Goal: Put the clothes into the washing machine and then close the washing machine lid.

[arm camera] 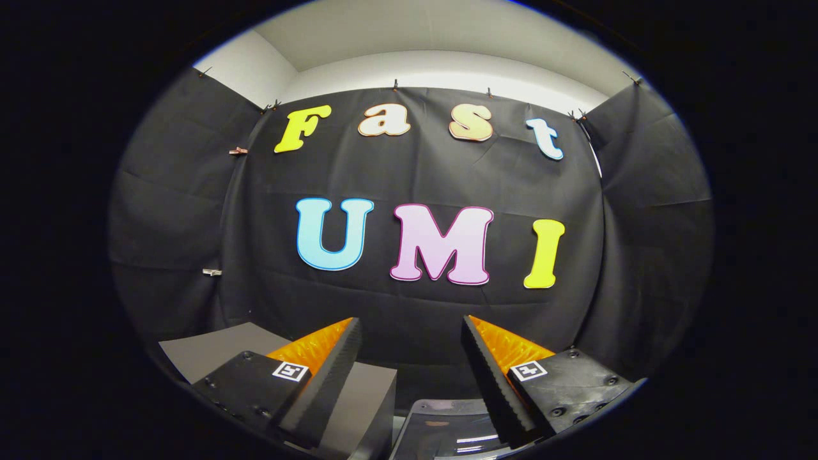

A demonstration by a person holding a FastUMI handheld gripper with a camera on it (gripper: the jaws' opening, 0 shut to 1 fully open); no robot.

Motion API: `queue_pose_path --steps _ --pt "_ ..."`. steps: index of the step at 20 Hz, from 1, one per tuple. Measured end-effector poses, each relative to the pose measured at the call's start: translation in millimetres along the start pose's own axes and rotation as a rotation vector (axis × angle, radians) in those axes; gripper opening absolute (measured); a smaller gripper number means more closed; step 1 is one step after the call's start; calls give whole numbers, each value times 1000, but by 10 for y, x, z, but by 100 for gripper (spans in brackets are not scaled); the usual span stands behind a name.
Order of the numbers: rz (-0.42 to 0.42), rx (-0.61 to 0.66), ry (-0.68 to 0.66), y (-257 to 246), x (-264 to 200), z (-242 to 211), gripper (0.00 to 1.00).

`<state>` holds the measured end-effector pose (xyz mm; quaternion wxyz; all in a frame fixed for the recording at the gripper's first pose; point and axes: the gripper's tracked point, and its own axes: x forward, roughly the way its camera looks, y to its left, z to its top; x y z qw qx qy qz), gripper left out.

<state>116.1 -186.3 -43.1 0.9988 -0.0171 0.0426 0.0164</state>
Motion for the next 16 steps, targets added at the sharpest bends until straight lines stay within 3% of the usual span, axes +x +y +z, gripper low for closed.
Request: queue_pose_path --steps 16 --pt "-5 7 20 -84 4 -86 99"
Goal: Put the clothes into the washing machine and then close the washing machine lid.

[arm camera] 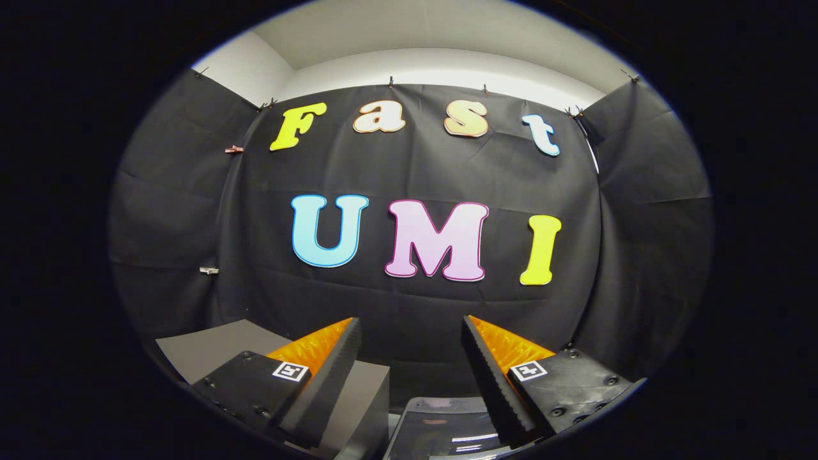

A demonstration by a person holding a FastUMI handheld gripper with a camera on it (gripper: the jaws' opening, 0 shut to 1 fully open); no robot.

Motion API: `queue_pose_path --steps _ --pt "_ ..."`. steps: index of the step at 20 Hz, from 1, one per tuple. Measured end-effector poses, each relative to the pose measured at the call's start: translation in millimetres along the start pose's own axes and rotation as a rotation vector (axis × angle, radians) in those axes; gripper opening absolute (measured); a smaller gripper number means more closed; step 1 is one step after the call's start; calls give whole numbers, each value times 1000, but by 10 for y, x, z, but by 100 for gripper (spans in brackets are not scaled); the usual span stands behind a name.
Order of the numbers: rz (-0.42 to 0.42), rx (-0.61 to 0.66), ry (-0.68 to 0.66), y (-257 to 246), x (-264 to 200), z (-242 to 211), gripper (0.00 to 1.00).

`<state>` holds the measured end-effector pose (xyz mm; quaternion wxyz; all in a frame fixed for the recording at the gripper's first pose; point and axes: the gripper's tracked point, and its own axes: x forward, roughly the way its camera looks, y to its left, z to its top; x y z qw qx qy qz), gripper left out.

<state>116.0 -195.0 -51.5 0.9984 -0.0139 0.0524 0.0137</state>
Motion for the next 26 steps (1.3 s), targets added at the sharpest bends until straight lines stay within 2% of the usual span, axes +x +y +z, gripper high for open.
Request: queue_pose_path --steps 13,17,26 --pt "14 4 39 47 28 -133 99" --pt "8 51 55 126 90 -88 99" --pt "30 -10 16 151 37 30 99"
